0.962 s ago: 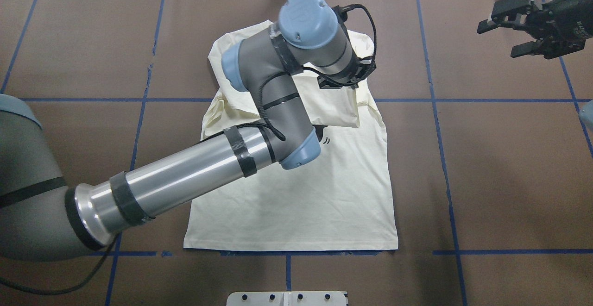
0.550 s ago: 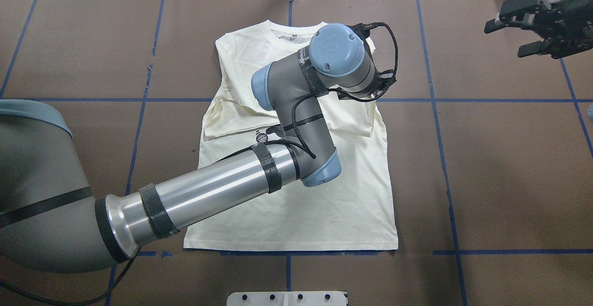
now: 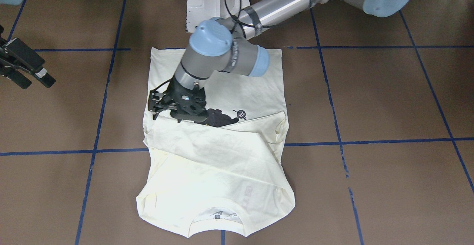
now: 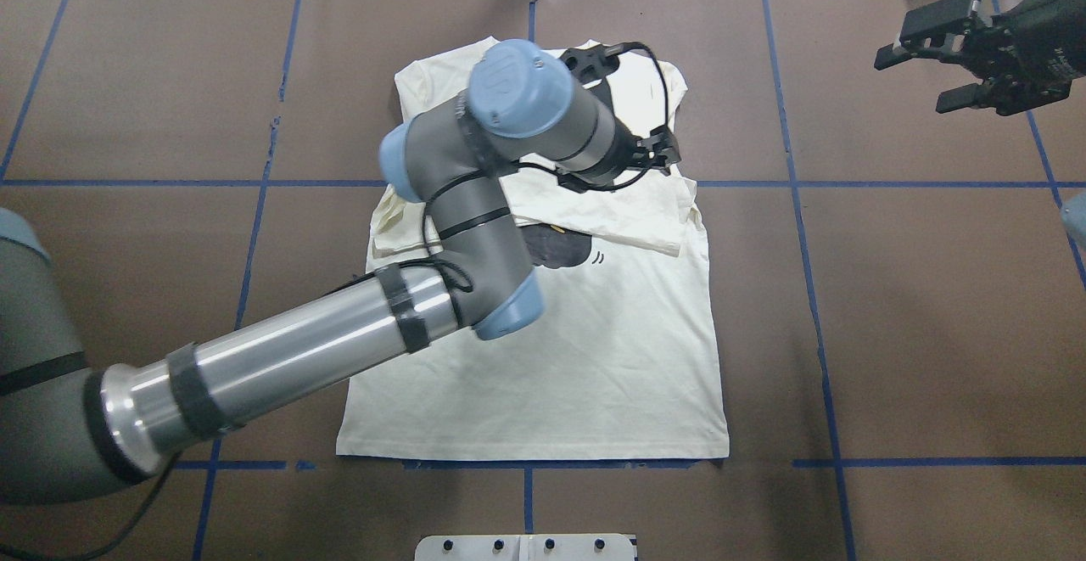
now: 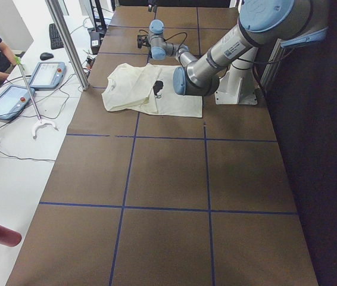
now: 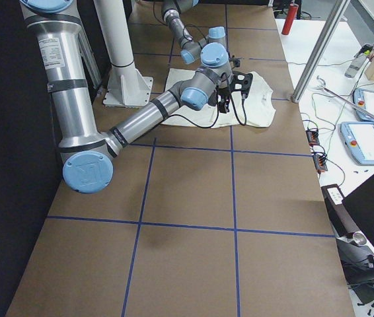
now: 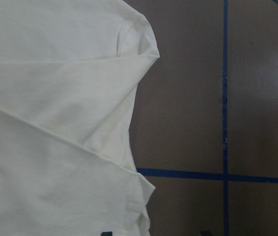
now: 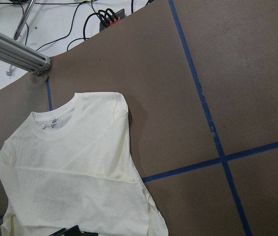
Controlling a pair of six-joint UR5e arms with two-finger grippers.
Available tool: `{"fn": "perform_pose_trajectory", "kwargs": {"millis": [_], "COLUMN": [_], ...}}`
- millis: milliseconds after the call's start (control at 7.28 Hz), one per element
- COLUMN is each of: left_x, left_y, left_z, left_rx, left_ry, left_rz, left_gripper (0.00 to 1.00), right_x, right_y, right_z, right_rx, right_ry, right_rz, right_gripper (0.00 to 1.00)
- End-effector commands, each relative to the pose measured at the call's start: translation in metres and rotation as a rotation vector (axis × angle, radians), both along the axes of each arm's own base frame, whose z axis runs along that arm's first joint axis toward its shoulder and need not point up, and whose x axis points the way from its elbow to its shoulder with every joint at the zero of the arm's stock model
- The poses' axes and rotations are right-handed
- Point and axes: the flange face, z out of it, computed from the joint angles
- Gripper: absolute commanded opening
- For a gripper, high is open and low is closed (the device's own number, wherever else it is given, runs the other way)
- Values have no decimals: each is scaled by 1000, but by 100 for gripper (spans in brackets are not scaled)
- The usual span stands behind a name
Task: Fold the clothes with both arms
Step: 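Release the sleeve, pull the left gripper back while the right moves to the hem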
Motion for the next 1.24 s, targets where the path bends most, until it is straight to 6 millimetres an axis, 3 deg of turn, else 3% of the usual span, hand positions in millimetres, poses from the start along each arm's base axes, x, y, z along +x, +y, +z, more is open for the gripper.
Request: {"fn": "perform_pose_trajectory", "kwargs": {"millis": [0, 137, 275, 412, 687, 962, 1099], "left_x": [-81, -101, -129, -149, -151, -165, -168], "left_y": [36, 49, 75, 84, 86, 96, 97], "left_z": [54, 77, 114, 122, 127, 147, 149], "left_rx": [50, 40, 57, 35, 35, -46, -53], "left_ry": [38, 37, 62, 112, 130, 122, 121], "left_rz": [1, -4, 2, -12, -9, -18, -25], "left_gripper": [100, 100, 100, 100, 99, 99, 99], "right_x": [-90, -141, -188, -233, -315, -335, -337], "right_y": [32, 65, 102, 152, 264, 312, 315], "right_z": [-1, -11, -26, -40, -22, -6, 17], "right_rx": [-91, -85, -130, -122, -129, -164, -162], "right_ry": [25, 48, 93, 126, 236, 278, 328], "right_rz": [12, 49, 58, 86, 145, 150, 162], "right_gripper": [100, 99, 98, 98, 94, 90, 86]}}
